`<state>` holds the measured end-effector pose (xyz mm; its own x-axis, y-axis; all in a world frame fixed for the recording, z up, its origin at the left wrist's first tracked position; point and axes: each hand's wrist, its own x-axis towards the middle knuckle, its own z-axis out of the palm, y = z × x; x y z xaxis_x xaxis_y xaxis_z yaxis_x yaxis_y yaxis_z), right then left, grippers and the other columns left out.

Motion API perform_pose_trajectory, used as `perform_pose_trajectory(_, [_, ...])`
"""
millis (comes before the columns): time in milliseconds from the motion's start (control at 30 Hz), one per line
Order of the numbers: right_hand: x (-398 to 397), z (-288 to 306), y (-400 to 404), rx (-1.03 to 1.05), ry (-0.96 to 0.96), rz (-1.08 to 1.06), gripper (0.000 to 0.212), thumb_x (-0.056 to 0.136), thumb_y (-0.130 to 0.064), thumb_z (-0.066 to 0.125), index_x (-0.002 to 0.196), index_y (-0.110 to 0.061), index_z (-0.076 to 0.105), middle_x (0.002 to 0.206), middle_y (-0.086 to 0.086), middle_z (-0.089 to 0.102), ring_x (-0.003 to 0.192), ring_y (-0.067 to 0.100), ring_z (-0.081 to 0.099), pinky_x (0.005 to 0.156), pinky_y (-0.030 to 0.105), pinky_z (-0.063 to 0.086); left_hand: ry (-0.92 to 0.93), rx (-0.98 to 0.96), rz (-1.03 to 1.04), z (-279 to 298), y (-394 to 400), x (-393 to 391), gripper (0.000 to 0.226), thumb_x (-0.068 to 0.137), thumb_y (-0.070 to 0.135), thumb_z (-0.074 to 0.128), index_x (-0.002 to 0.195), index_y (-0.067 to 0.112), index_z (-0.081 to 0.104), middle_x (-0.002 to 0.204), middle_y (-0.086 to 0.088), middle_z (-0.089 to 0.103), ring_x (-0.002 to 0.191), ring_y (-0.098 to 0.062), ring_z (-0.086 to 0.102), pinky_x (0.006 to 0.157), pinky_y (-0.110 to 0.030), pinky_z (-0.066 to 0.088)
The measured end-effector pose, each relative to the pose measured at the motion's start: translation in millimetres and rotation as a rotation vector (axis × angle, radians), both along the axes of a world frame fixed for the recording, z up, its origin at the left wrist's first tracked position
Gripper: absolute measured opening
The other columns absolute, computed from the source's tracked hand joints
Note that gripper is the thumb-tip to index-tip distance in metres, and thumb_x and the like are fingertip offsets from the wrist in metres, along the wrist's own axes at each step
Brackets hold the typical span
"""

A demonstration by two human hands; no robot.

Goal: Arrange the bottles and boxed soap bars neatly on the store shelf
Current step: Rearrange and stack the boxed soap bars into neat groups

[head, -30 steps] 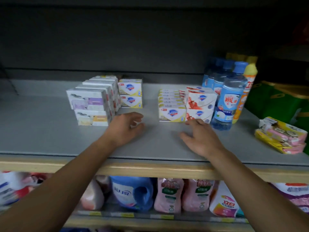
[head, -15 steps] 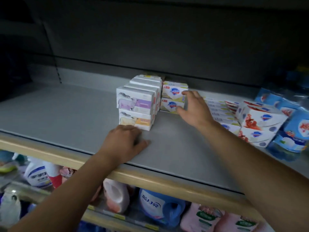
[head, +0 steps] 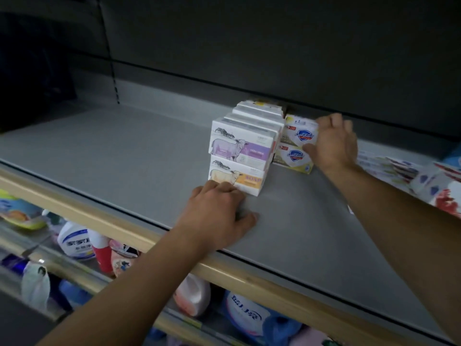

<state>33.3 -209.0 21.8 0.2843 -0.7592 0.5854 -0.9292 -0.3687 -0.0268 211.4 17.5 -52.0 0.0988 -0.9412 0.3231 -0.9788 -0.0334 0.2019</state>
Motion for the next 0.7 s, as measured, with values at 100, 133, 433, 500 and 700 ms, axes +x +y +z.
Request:
perform_pose_trajectory(100, [-1.6, 3.1, 10.8, -0.008, -0.090, 0.033, 0.057, 0.079, -0.024, 0.077, 0.129, -0.015, 0.051, 0.127, 0.012, 0.048, 0.114, 0.035, 0.045, 0.092, 0.043, 0.041, 0.003, 0.000, -0.003, -0.3, -0.7, 0.4, 0.058, 0.080, 0.070, 0.039, 0.114, 0.029, 0.061, 0.119, 0.008, 0.058, 0.115, -0.023, 0.048, 0.098, -0.035, 0.038])
perform_pose_trajectory(133, [-2.9, 4.4, 16.4, -0.010, -0.139, 0.048, 0.055, 0.079, -0.021, 0.077, 0.128, -0.016, 0.051, 0.125, 0.011, 0.049, 0.113, 0.035, 0.047, 0.089, 0.043, 0.042, 0.008, 0.001, -0.002, -0.5, -1.0, 1.0, 0.057, 0.081, 0.069, 0.041, 0.114, 0.029, 0.061, 0.119, 0.007, 0.058, 0.116, -0.023, 0.048, 0.098, -0.035, 0.038])
perform_pose_trajectory(433, [-58.1, 4.4, 107.9, 0.015, -0.308, 0.248, 0.060, 0.075, -0.019, 0.076, 0.132, -0.020, 0.054, 0.128, 0.003, 0.047, 0.113, 0.025, 0.053, 0.093, 0.033, 0.042, 0.055, 0.046, 0.013, 10.5, 4.9, -3.7, 0.049, 0.085, 0.061, 0.052, 0.120, 0.028, 0.060, 0.123, 0.002, 0.061, 0.119, -0.026, 0.052, 0.097, -0.035, 0.043])
perform_pose_trajectory(500, [-70.9, -0.8, 133.0, 0.056, -0.336, 0.280, 0.061, 0.074, -0.019, 0.078, 0.131, -0.021, 0.055, 0.127, 0.001, 0.049, 0.113, 0.021, 0.052, 0.092, 0.026, 0.037, 0.248, -0.031, -0.025, 15.6, 8.3, -9.8, 0.051, 0.084, 0.052, 0.062, 0.128, 0.027, 0.058, 0.127, 0.001, 0.062, 0.118, -0.023, 0.056, 0.097, -0.030, 0.045])
perform_pose_trajectory(700, [-95.0, -19.5, 191.9, 0.171, -0.401, 0.383, 0.063, 0.074, -0.022, 0.080, 0.132, -0.021, 0.057, 0.123, -0.008, 0.049, 0.111, 0.005, 0.046, 0.089, 0.014, 0.031, 1.055, -0.129, -0.380, 33.8, 14.8, -73.7, 0.046, 0.083, 0.011, 0.073, 0.125, 0.021, 0.056, 0.119, -0.002, 0.065, 0.103, -0.019, 0.067, 0.088, -0.033, 0.055])
